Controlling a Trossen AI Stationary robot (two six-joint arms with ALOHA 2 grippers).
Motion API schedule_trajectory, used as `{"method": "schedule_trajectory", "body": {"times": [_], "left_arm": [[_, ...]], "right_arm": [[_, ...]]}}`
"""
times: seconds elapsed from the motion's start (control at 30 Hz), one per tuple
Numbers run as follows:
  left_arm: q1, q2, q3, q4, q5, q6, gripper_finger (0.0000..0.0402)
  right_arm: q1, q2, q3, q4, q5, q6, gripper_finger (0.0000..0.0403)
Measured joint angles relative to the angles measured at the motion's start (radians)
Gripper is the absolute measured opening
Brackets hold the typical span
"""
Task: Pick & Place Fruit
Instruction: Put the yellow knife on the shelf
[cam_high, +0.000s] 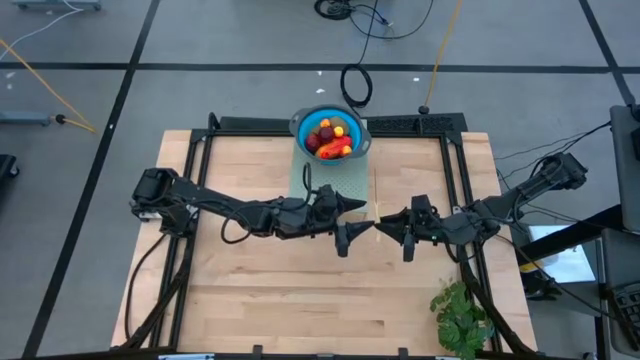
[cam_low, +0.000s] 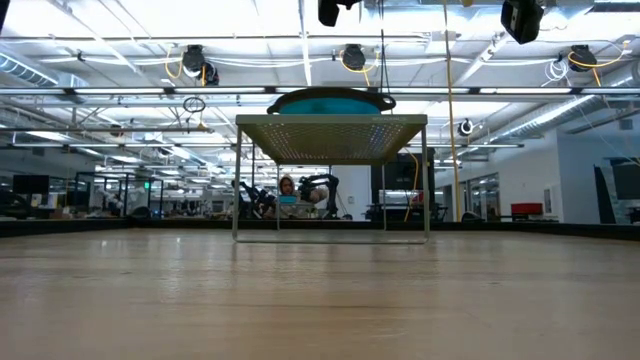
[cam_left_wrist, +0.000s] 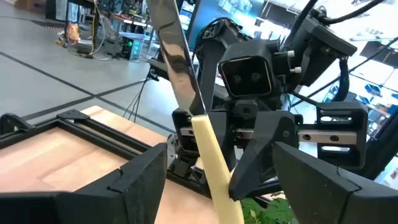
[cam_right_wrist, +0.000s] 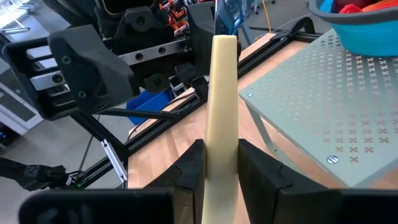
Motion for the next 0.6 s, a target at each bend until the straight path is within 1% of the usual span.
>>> {"method": "schedule_trajectory", "body": {"times": [0.23,0.33,0.5,0.6], "left_arm": [[0.000,0.000,0.000,0.005,0.000,-0.033,0.0292],[0.000,0.001,0.000,0.036,0.002,-0.034,0.0292],[0.000,0.078,0.003,0.157,0.018,-0.054,0.0292],[0.004,0.104,0.016,0.163,0.032,-0.050,0.0292]], "right_arm": [[0.000,0.000,0.000,0.000,0.000,-0.002,0.0064],[0.000,0.000,0.000,0.000,0.000,-0.002,0.0066],[0.000,0.000,0.000,0.010,0.000,-0.005,0.0066],[0.000,0.000,-0.001,0.011,0.000,-0.005,0.0065]]}}
